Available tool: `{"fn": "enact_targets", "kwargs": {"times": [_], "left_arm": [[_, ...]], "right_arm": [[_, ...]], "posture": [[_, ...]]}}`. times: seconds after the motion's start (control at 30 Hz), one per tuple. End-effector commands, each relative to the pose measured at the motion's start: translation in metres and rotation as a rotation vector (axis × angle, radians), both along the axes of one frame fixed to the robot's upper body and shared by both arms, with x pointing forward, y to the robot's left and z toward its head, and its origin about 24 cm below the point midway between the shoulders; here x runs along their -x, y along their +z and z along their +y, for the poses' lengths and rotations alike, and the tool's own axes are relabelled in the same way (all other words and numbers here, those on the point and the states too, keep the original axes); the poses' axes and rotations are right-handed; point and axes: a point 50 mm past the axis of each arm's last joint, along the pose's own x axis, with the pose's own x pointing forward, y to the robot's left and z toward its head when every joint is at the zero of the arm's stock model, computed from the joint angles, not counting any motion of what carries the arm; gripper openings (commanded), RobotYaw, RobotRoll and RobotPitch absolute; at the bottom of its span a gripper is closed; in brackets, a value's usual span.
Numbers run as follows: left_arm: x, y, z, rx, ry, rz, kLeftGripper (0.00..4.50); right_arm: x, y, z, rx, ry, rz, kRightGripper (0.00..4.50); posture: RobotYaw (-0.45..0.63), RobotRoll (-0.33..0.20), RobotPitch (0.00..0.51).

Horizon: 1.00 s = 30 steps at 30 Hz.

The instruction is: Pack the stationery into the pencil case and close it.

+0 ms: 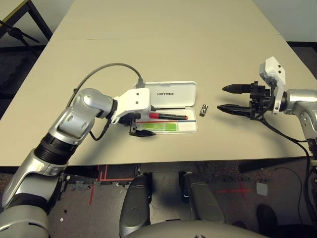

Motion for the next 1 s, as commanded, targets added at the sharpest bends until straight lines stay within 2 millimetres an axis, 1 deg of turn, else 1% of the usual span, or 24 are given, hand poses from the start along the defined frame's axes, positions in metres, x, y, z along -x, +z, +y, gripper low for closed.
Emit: {"fn": "enact_targets", "kwargs": {"times": [0.03, 0.1, 0.2, 0.23, 0.4, 0.5, 0.63, 0.77, 0.87, 1.0], "left_arm": [[0.004, 0.004, 0.001, 0.011, -0.002, 0.002, 4.48], [0.002, 0.004, 0.003, 0.016, 0.03, -0.007, 4.48], [-0.001, 0.003, 0.005, 0.02, 0.085, -0.007, 4.48], [-0.001, 0.003, 0.006, 0.019, 0.09, -0.009, 4.48], [-0.001, 0.003, 0.008, 0.023, 0.106, -0.017, 4.48], [-0.001, 0.003, 0.008, 0.031, 0.121, -0.02, 4.48], [0.0, 0.002, 0.008, 0.032, 0.129, -0.021, 4.48], [0.0, 0.002, 0.008, 0.037, 0.142, -0.025, 4.48], [0.0, 0.002, 0.007, 0.043, 0.149, -0.029, 4.48], [-0.001, 0.002, 0.007, 0.048, 0.155, -0.033, 4.48]], "right_arm": [[0.001, -0.003, 0.005, -0.01, -0.141, 0.047, 4.5], [-0.001, -0.007, 0.008, -0.005, -0.249, 0.084, 4.5], [0.001, -0.011, 0.014, 0.008, -0.349, 0.133, 4.5], [0.001, -0.013, 0.017, -0.004, -0.394, 0.173, 4.5], [0.002, -0.018, 0.028, -0.038, -0.508, 0.283, 4.5], [0.001, -0.025, 0.036, -0.045, -0.585, 0.36, 4.5], [0.001, -0.028, 0.046, -0.071, -0.635, 0.407, 4.5], [-0.001, -0.027, 0.053, -0.063, -0.7, 0.402, 4.5], [0.001, -0.03, 0.059, -0.04, -0.697, 0.401, 4.5], [0.005, -0.032, 0.064, -0.003, -0.684, 0.391, 4.5]], "posture": [[-0.03, 0.0, 0.211], [-0.03, 0.0, 0.213], [-0.03, 0.0, 0.215], [-0.03, 0.0, 0.215], [-0.03, 0.0, 0.215], [-0.02, 0.0, 0.215], [-0.02, 0.0, 0.216], [-0.01, 0.0, 0.217], [-0.01, 0.0, 0.215], [0.0, 0.0, 0.212]]}}
